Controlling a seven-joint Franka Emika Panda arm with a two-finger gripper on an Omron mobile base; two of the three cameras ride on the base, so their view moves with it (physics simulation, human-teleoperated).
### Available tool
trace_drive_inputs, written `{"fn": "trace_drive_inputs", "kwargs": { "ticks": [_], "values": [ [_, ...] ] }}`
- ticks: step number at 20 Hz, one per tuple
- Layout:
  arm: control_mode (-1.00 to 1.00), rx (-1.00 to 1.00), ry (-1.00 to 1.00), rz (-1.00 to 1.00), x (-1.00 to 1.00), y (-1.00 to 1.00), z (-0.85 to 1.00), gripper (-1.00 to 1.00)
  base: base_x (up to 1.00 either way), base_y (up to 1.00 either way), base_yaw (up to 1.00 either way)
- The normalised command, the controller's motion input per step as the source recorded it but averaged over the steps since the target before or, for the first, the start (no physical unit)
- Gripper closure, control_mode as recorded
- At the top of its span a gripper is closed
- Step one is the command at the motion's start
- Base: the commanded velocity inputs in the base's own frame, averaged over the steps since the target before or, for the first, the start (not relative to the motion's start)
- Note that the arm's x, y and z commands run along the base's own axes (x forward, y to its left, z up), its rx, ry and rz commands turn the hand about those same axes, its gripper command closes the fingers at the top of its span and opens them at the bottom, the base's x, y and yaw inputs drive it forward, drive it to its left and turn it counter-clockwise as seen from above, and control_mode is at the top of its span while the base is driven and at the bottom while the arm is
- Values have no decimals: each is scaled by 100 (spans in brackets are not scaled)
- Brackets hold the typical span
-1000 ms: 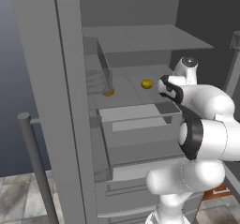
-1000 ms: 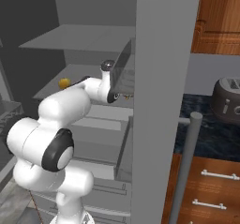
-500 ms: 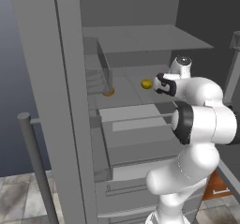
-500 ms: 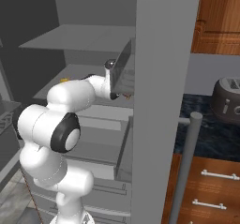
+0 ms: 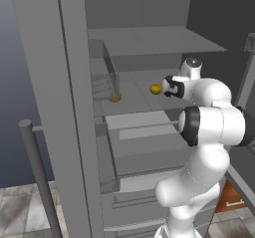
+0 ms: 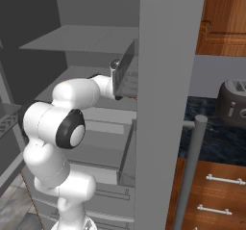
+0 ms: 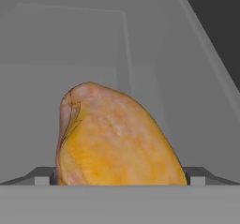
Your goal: Open the fridge, remove the orange, squash, and chicken drumstick, and place them on any counter.
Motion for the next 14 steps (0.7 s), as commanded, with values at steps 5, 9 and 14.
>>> {"fn": "trace_drive_inputs", "kwargs": {
  "ticks": [5,9,14],
  "values": [
    [-100,0,1,0,0,0,-20,100,0,0,0],
    [-100,0,0,0,0,0,-1,100,0,0,0],
    [-100,0,-5,0,-26,0,0,100,0,0,0]
  ]
}}
